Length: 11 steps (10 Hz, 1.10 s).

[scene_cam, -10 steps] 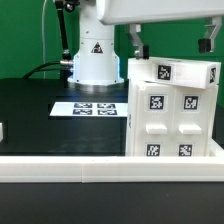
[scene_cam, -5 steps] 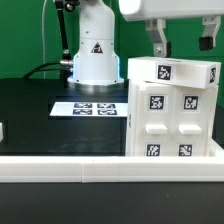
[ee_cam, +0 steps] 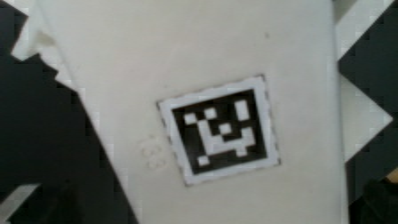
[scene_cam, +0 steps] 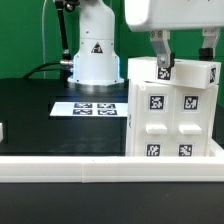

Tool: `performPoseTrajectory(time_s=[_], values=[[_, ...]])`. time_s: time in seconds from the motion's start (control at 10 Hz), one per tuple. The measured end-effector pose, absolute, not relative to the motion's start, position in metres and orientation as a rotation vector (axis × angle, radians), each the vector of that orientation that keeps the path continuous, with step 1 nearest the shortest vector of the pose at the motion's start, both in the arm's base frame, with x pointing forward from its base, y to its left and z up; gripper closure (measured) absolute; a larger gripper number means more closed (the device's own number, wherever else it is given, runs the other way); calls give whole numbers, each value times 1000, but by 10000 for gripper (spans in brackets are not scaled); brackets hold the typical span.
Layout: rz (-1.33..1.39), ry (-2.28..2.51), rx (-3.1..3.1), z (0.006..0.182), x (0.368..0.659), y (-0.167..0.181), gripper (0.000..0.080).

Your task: Assemble cabinet

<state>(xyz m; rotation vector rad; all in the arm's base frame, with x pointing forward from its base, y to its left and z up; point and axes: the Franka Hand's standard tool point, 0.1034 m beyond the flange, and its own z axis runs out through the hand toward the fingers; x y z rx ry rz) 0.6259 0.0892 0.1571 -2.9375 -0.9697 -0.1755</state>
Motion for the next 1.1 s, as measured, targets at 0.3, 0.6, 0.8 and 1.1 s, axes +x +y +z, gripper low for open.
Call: performPoseTrajectory(time_s=[0.3,0.6,0.8,1.1], values=[[-165,-927,-2950,154,624,82,2],[-168,-904,-2960,153,624,76,241],[-167,-859,-2972,153,624,75,241],[-159,-538,-3034,153,624,74,241]])
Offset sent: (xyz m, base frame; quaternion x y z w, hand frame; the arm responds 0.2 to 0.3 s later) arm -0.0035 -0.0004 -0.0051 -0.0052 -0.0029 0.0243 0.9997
